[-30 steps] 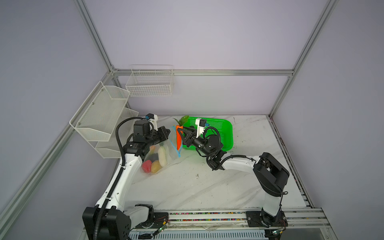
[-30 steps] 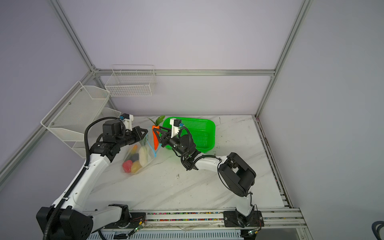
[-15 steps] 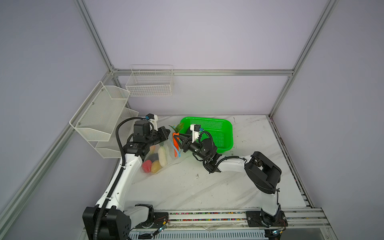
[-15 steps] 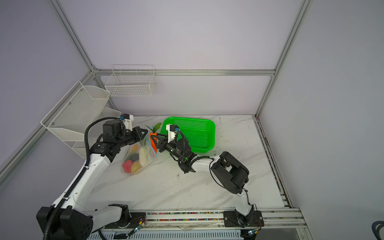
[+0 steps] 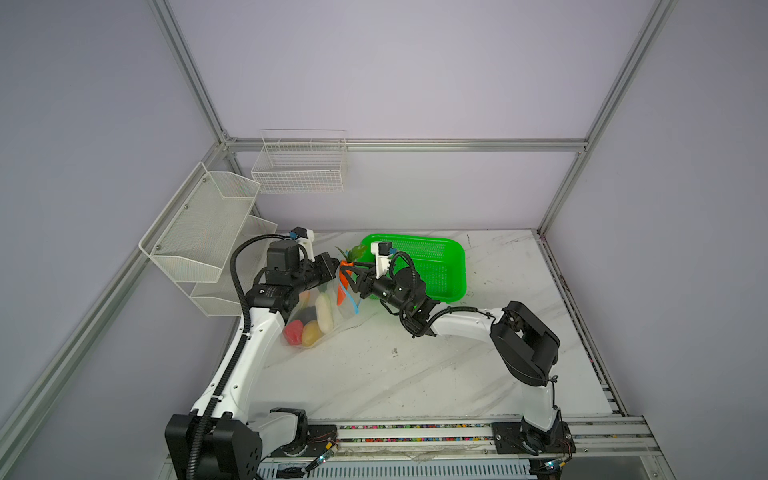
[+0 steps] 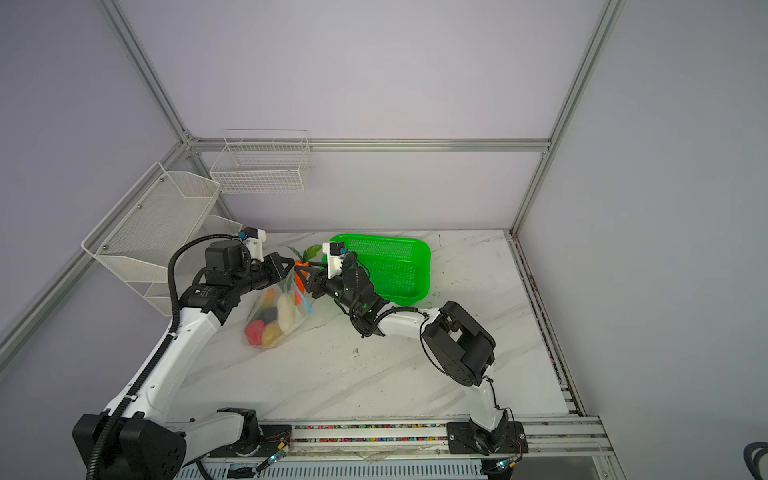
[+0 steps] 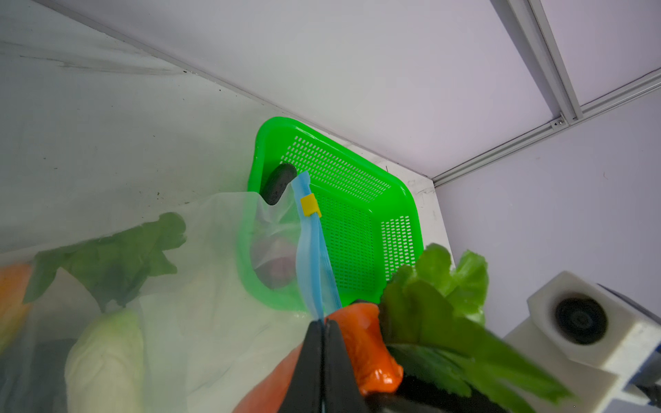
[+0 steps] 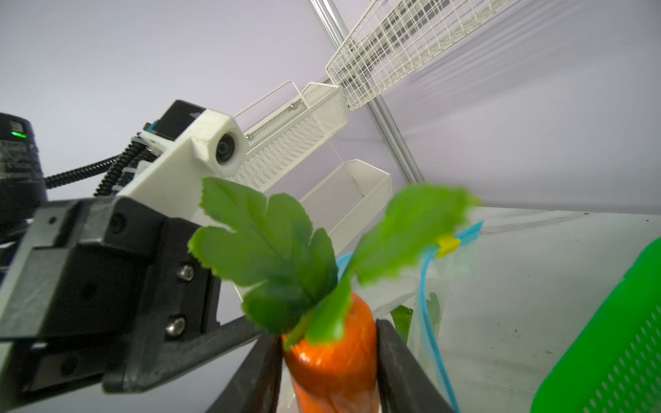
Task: Place the food in the zip-top bag and seal the zipper
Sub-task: 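Lower the carrot into the bag and open the right gripper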
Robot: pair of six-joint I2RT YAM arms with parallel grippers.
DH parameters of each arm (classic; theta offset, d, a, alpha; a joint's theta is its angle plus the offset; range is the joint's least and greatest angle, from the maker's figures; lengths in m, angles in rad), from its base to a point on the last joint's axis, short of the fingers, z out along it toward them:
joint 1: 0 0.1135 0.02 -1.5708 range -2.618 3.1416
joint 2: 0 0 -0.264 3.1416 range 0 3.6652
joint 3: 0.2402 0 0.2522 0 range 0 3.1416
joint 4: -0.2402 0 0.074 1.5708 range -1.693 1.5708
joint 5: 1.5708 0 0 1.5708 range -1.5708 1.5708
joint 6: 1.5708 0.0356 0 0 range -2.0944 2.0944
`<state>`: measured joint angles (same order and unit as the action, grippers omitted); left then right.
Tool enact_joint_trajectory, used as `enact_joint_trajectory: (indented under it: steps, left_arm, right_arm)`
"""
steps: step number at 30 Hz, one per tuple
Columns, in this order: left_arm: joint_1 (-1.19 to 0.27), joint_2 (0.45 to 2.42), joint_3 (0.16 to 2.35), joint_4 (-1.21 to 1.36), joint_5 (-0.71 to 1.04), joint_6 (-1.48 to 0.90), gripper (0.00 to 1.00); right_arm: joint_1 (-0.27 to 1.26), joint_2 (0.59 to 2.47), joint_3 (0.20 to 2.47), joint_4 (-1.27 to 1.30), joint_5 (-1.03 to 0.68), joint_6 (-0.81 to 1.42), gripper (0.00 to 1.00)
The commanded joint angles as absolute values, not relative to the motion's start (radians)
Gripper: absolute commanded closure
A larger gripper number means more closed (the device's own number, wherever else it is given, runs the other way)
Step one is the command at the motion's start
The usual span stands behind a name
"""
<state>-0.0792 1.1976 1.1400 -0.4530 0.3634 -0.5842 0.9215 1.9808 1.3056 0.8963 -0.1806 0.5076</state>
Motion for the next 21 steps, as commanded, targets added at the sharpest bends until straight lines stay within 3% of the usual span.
enact_joint_trajectory:
  steps: [1, 21]
  left_arm:
    - [-0.078, 1.162, 1.129, -0.417, 0.378, -0.586, 1.00]
    - [-0.078, 1.160, 1.118, -0.412, 0.382, -0.588, 1.00]
  right_arm:
    - [0.926, 2.000, 1.338, 0.840, -0.201, 0.491, 0.55]
    - [0.923, 2.011, 1.484, 0.625, -0.250, 0.449, 0.49]
